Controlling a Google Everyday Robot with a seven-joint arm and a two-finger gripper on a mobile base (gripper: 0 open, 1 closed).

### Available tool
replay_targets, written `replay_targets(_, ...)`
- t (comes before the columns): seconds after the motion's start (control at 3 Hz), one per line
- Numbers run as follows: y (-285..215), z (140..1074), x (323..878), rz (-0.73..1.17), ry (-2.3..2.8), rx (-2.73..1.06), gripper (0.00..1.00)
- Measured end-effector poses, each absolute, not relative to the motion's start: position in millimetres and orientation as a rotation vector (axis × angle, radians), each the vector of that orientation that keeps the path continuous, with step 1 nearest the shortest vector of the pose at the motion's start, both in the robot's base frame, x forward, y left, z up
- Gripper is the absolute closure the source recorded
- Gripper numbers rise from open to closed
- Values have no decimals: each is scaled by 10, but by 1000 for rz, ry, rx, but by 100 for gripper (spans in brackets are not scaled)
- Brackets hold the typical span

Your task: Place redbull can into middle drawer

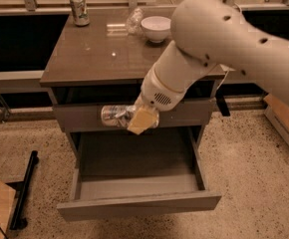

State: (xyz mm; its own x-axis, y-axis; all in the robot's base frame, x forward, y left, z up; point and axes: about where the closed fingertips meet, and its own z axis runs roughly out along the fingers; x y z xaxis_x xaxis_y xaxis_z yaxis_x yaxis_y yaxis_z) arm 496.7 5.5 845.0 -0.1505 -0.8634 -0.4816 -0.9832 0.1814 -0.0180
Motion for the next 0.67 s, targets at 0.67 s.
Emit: replay_targets(0.67, -5, 7175, 5059, 418, 2037, -1615, 100)
